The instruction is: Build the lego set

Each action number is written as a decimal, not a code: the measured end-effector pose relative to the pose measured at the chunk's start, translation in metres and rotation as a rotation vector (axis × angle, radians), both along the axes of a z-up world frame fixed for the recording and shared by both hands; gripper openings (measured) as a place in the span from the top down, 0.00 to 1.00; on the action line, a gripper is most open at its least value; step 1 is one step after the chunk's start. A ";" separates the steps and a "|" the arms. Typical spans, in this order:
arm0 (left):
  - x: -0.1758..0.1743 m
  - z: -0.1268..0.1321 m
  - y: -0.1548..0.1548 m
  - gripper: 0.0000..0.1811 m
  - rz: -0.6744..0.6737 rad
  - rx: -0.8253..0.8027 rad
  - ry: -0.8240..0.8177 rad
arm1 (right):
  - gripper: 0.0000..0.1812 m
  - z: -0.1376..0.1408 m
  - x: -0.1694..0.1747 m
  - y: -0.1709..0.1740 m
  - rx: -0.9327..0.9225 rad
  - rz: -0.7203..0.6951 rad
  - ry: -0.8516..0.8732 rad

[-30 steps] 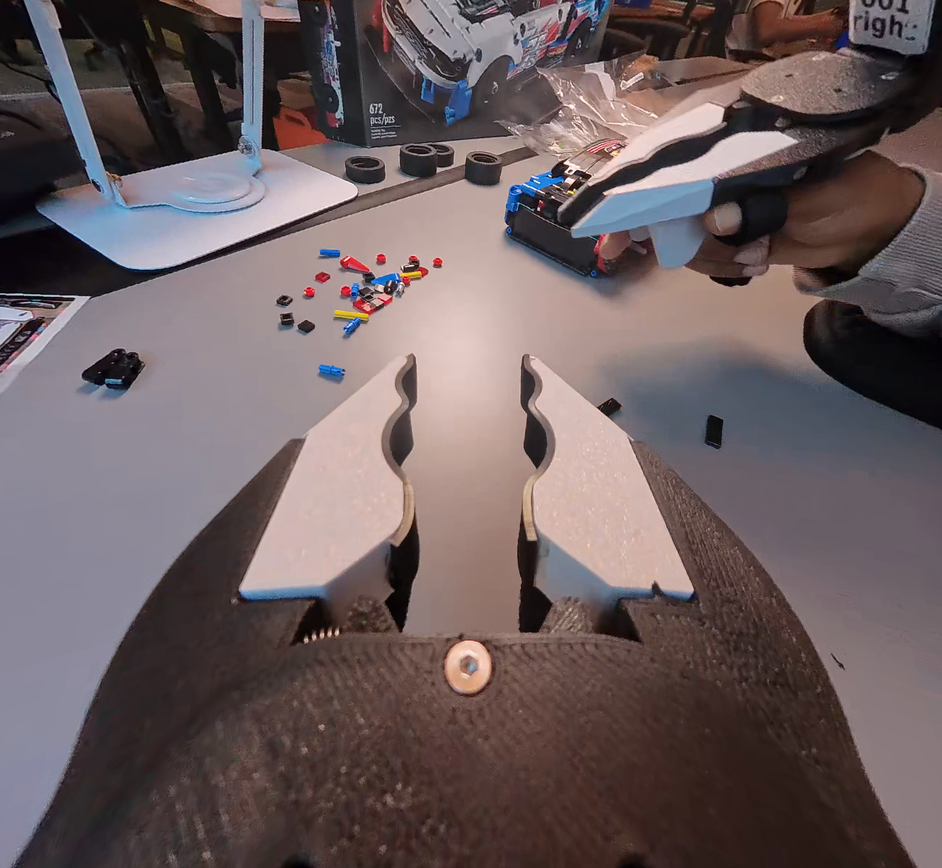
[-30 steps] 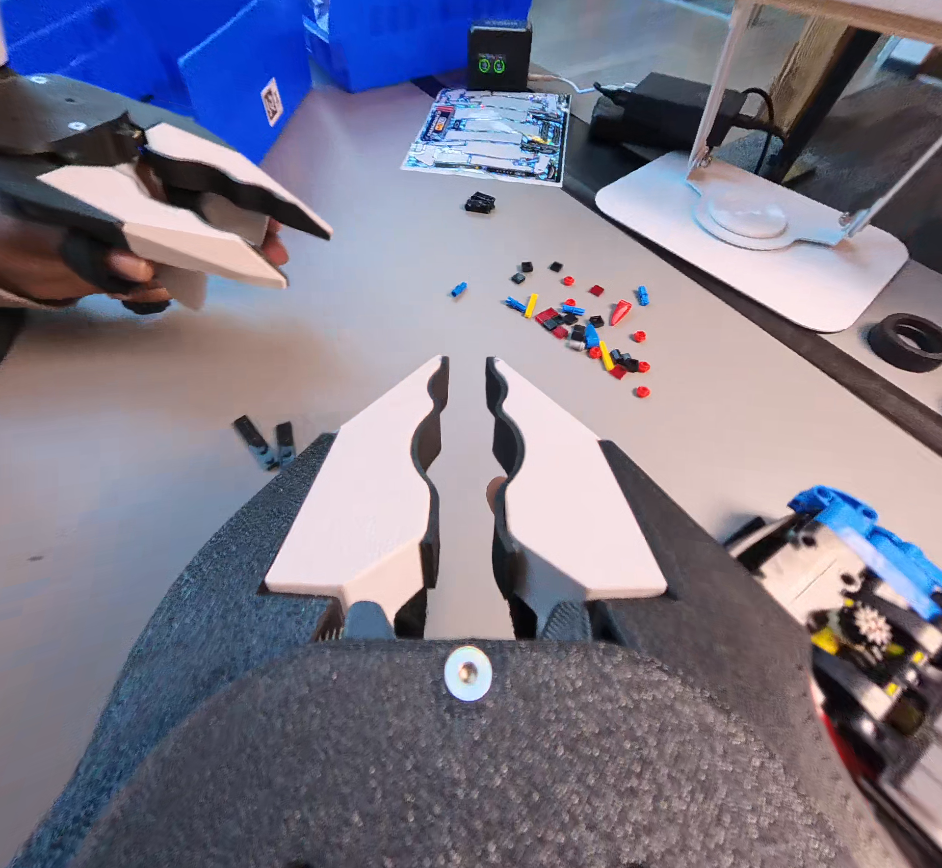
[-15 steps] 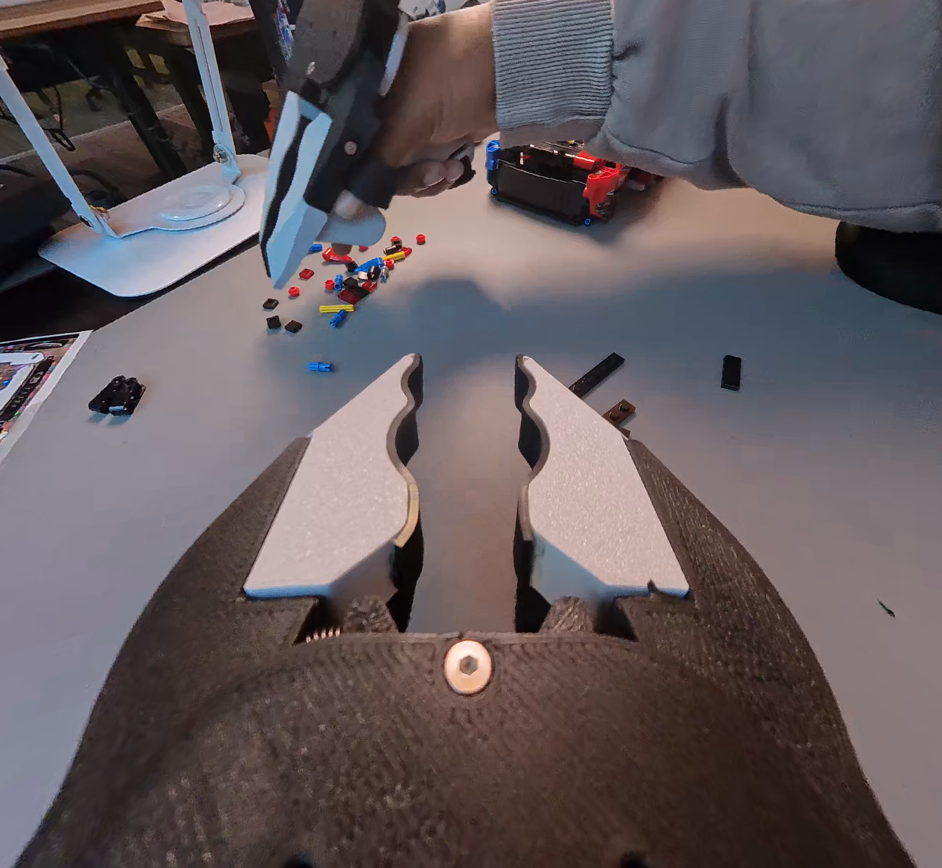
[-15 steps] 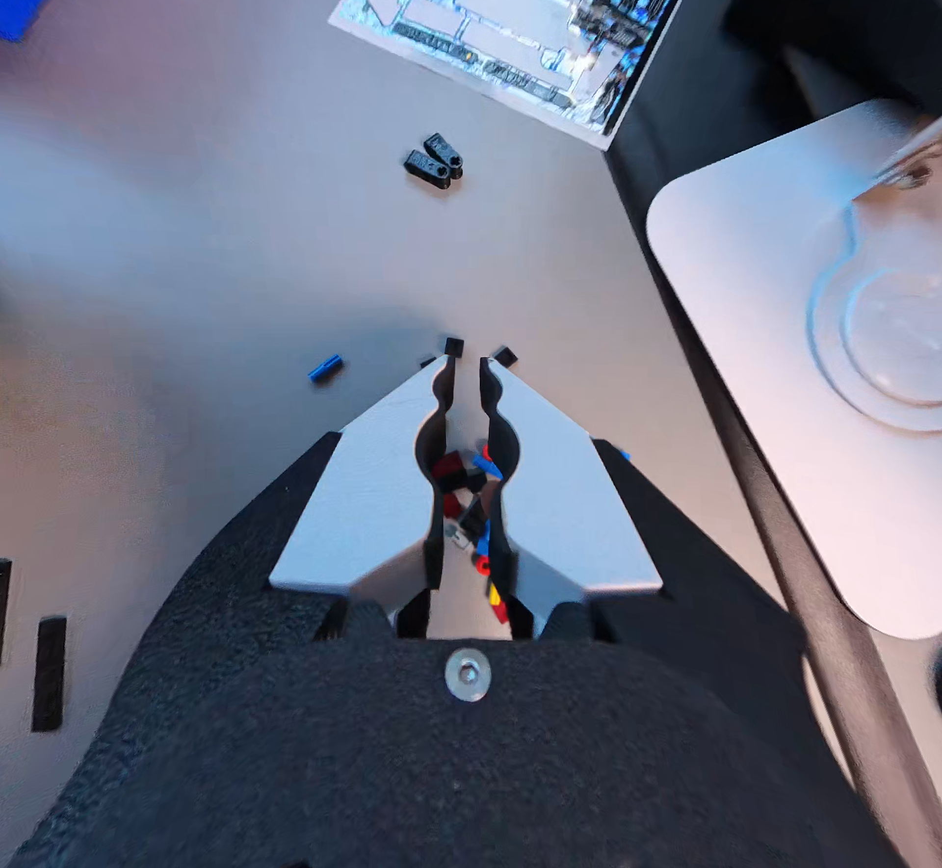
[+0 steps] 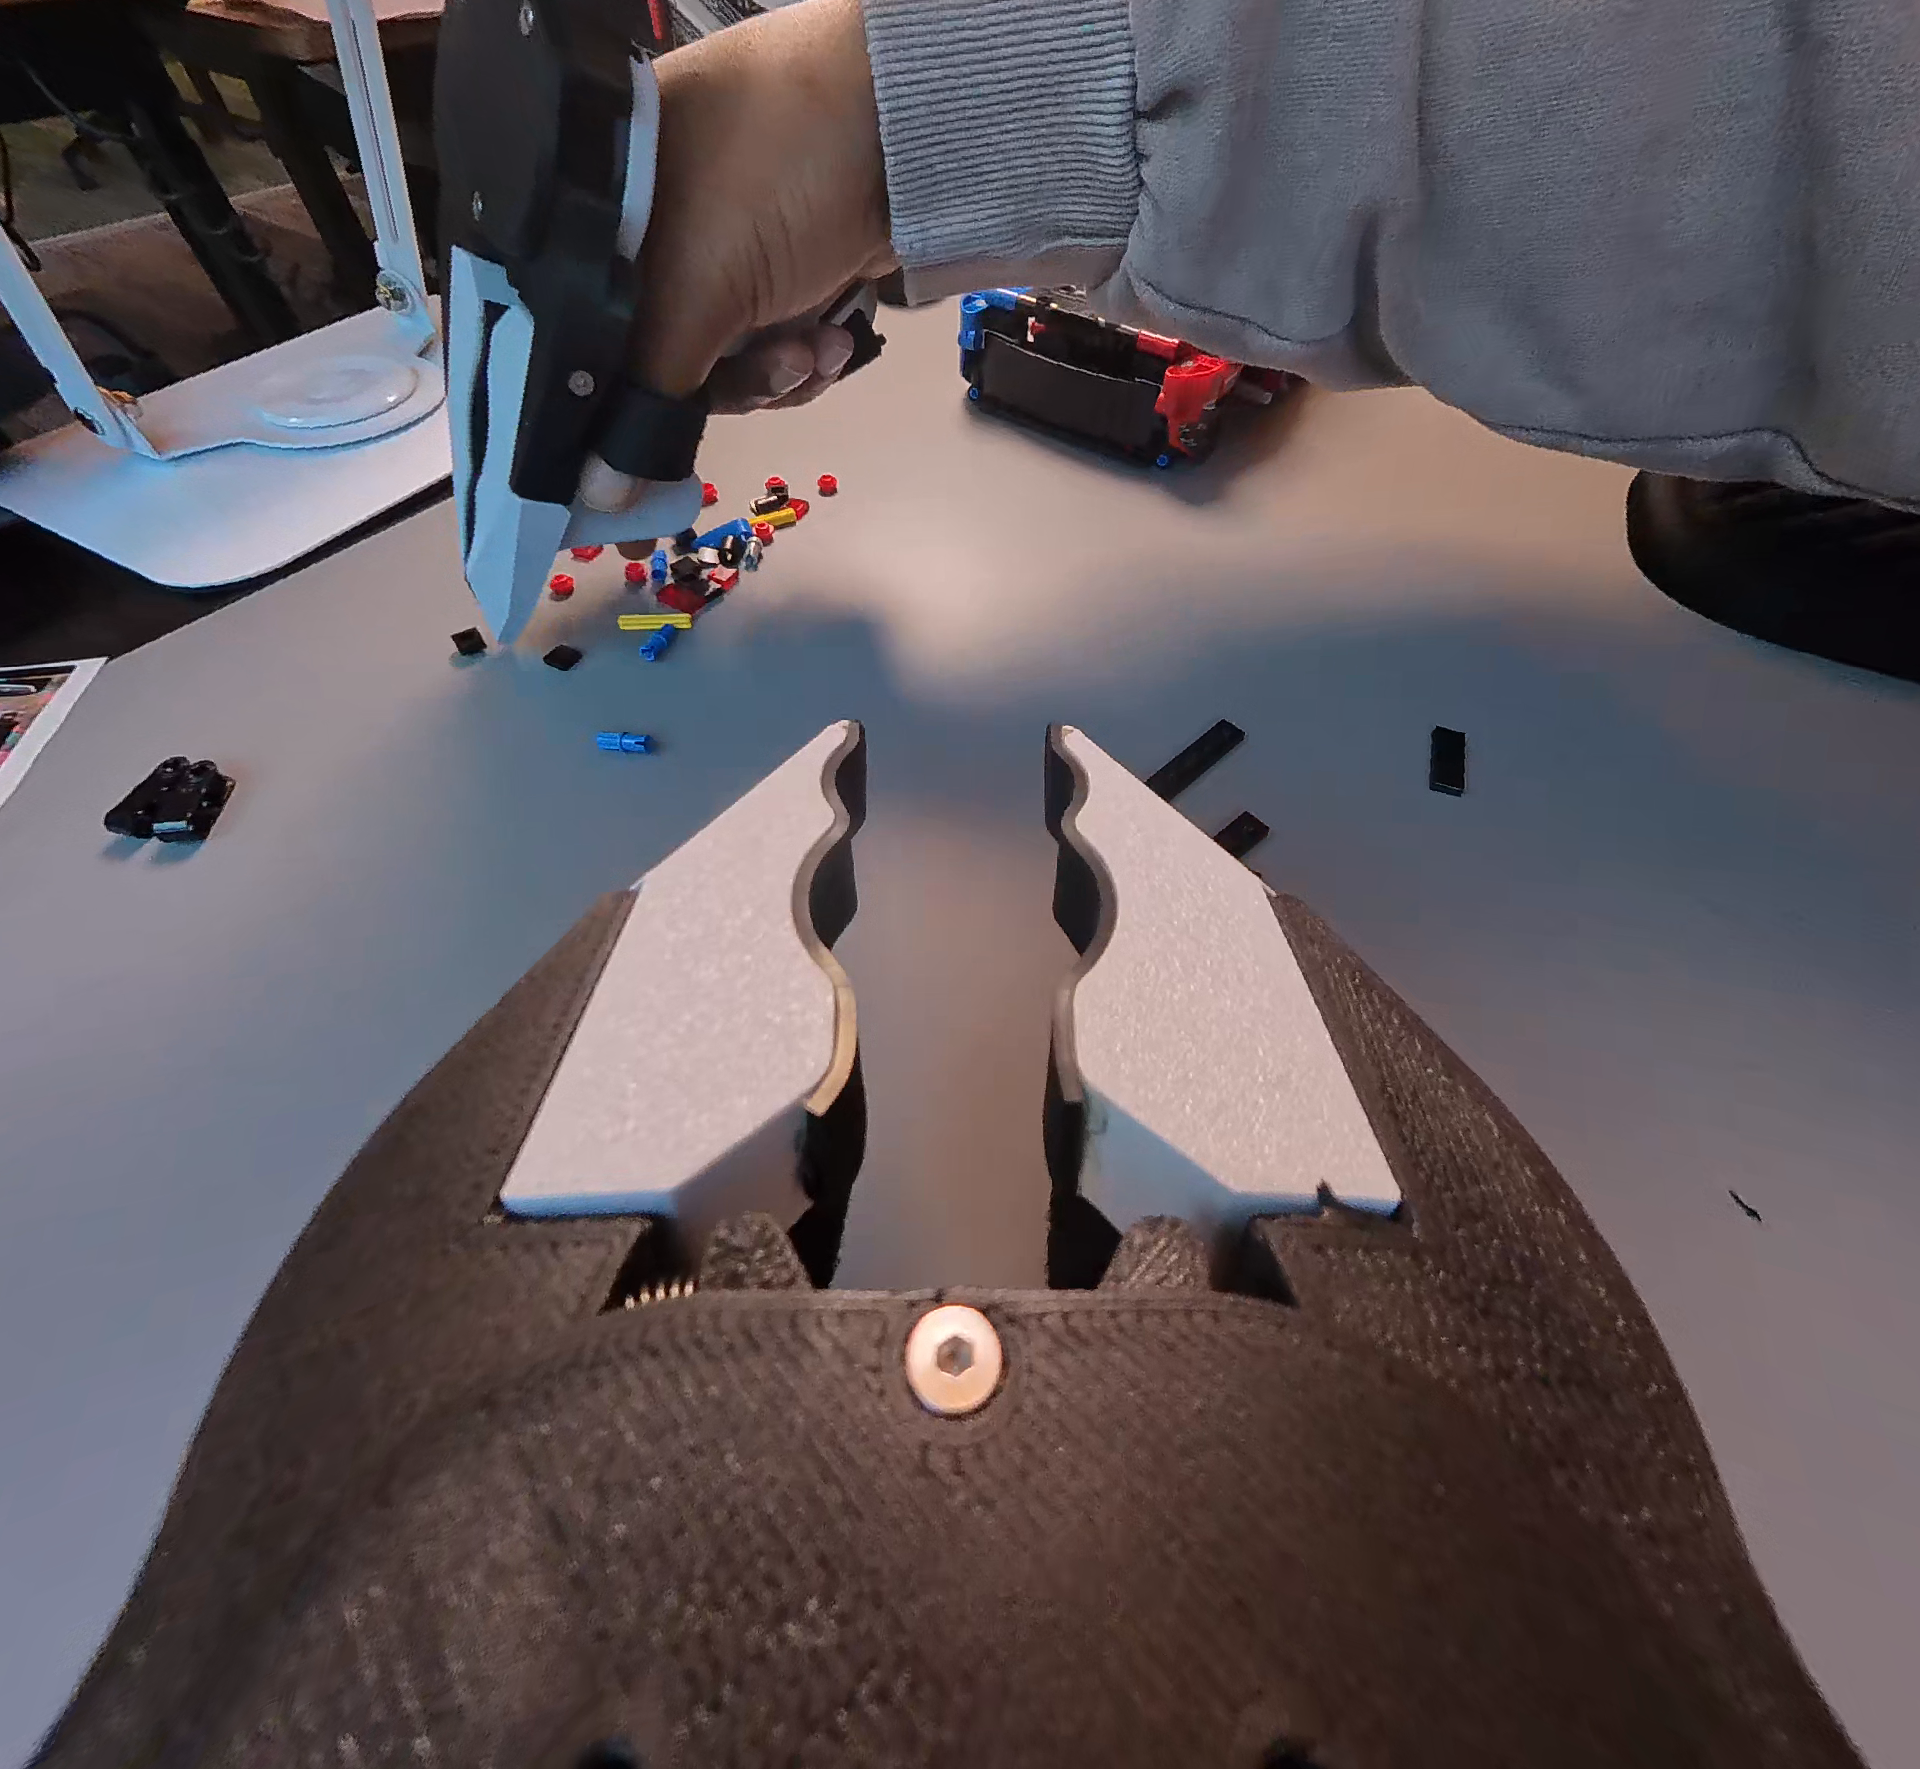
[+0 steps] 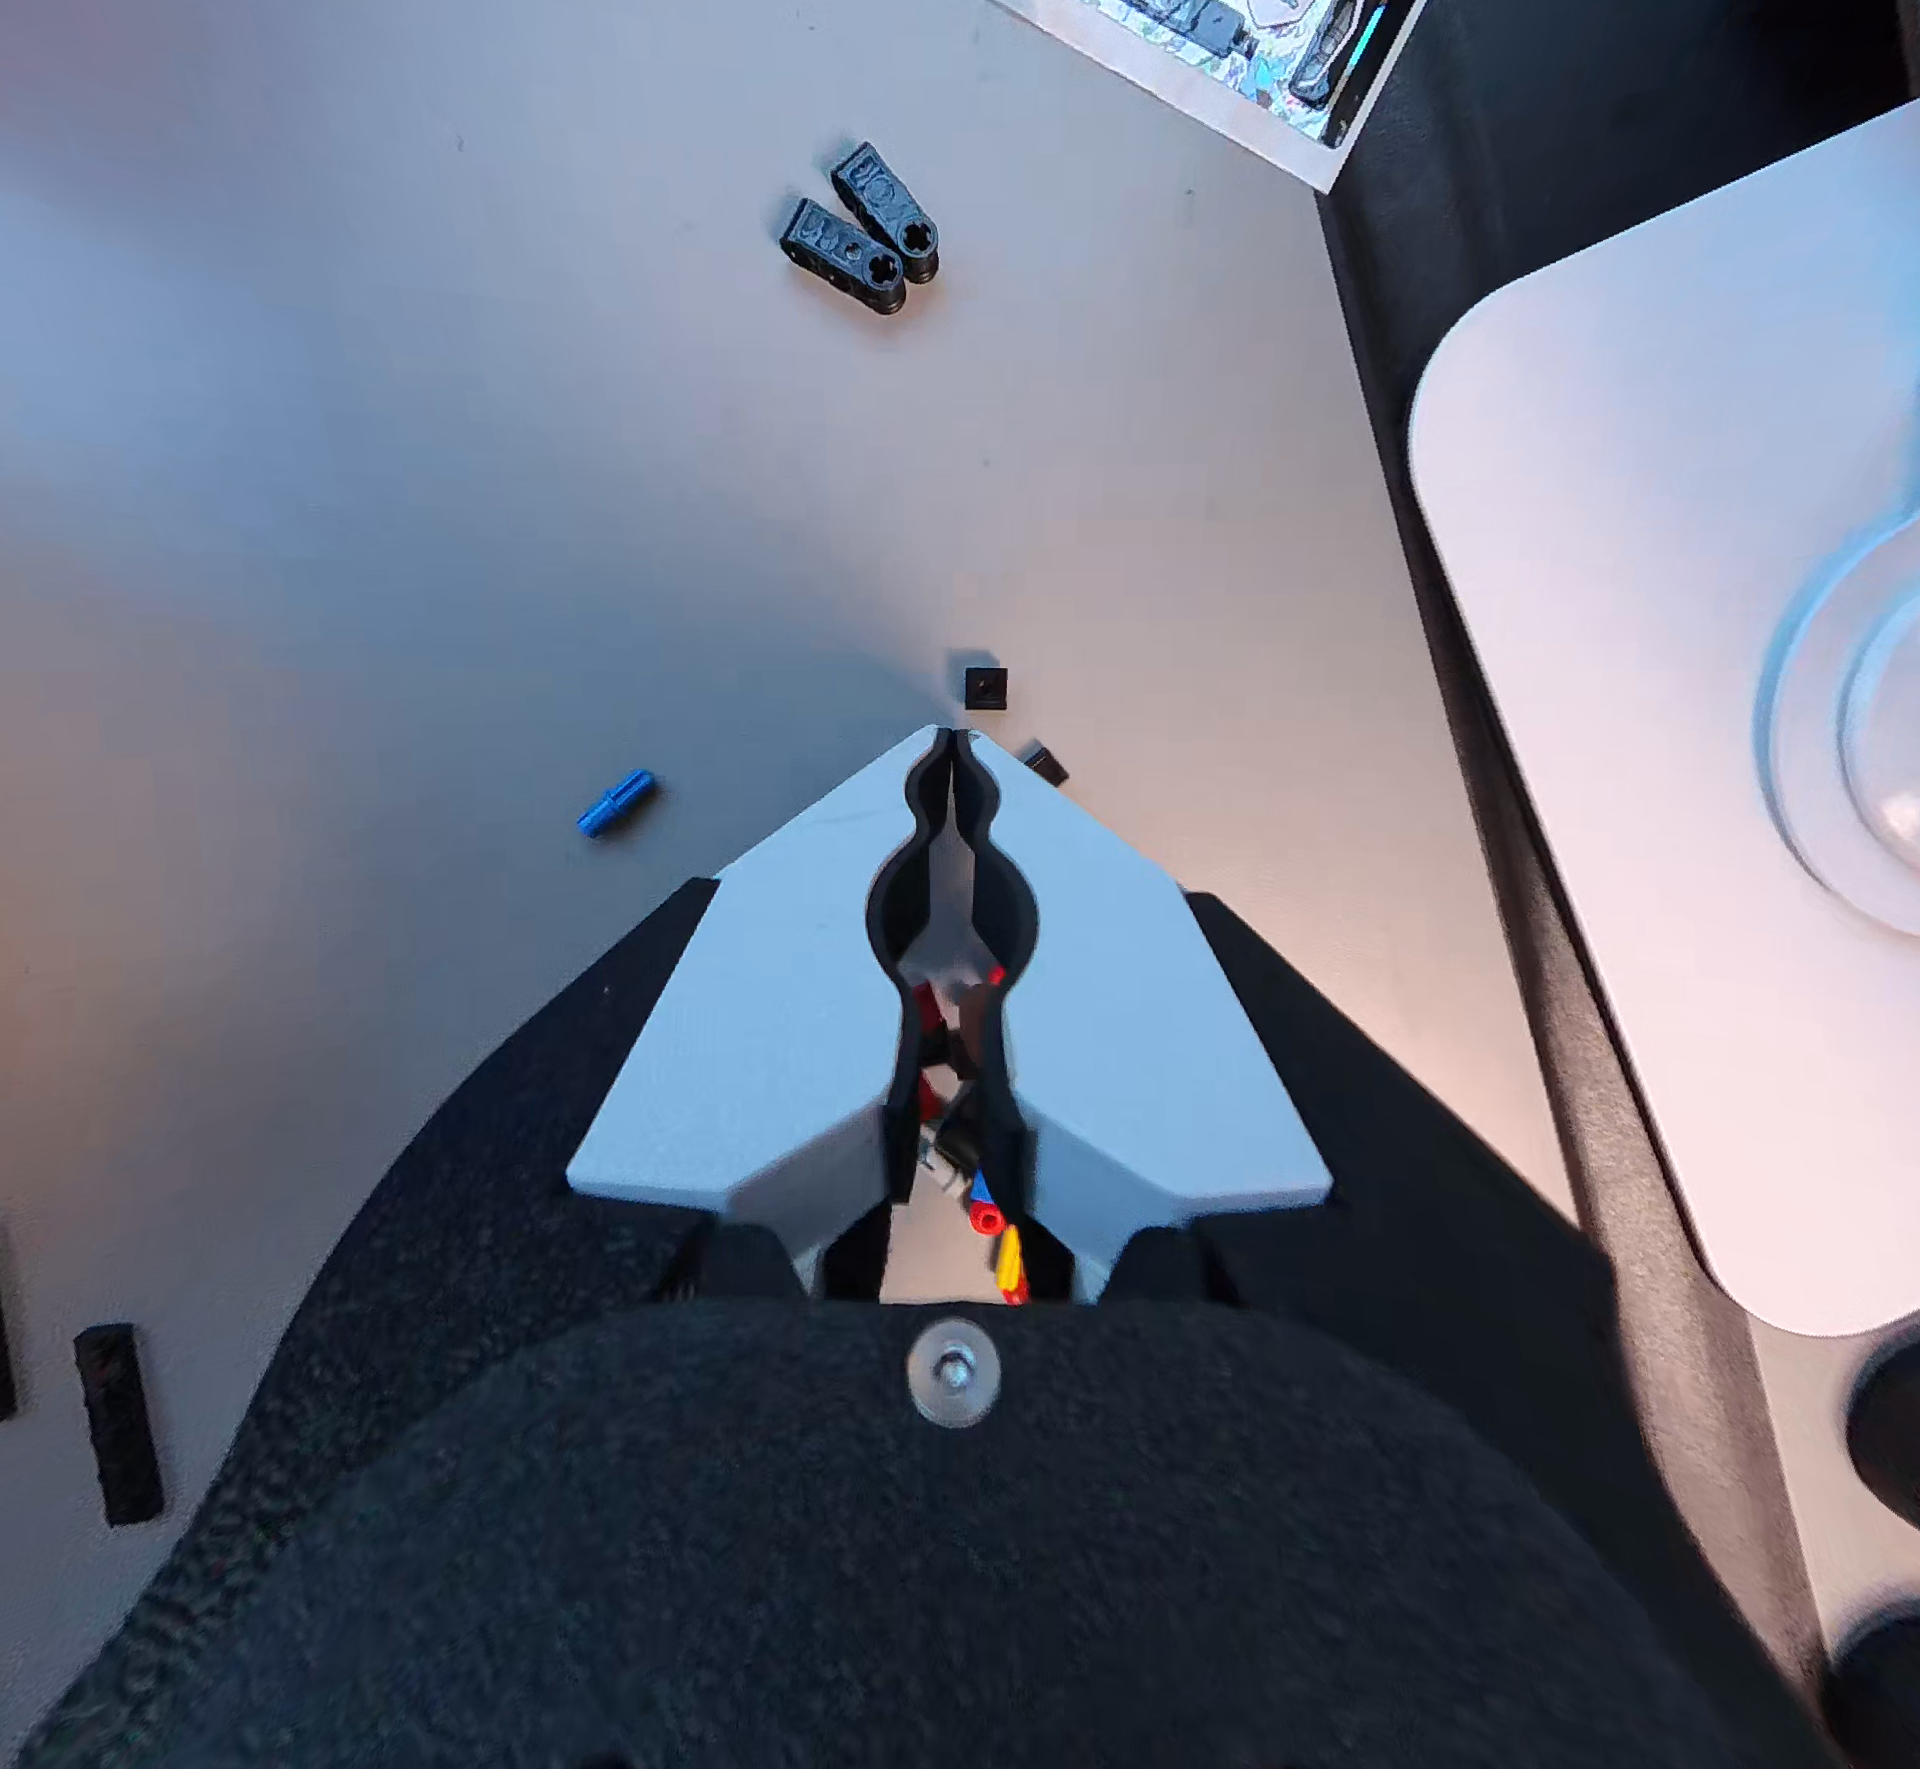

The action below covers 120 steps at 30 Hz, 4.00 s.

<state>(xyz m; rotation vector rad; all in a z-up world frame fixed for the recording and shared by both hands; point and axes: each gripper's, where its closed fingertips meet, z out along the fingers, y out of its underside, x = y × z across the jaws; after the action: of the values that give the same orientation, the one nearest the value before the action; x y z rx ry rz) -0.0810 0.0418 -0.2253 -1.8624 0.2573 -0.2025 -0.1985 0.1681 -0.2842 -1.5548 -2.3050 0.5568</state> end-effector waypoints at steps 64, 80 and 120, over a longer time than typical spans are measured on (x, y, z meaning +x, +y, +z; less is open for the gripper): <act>0.003 -0.004 -0.002 0.83 -0.006 -0.016 0.042 | 0.87 0.069 0.211 -0.064 -0.404 0.010 0.285; 0.001 -0.004 -0.001 0.83 -0.002 -0.018 0.025 | 0.97 0.035 0.153 -0.002 0.029 -0.120 0.245; -0.003 -0.002 -0.001 0.83 -0.023 -0.032 -0.087 | 1.00 0.026 0.101 0.057 0.012 -0.014 0.102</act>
<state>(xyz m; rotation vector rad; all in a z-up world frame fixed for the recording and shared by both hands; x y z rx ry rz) -0.0837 0.0407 -0.2270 -1.8774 0.2167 -0.3043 -0.0974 0.2255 -0.2583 -1.5001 -2.2164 0.6027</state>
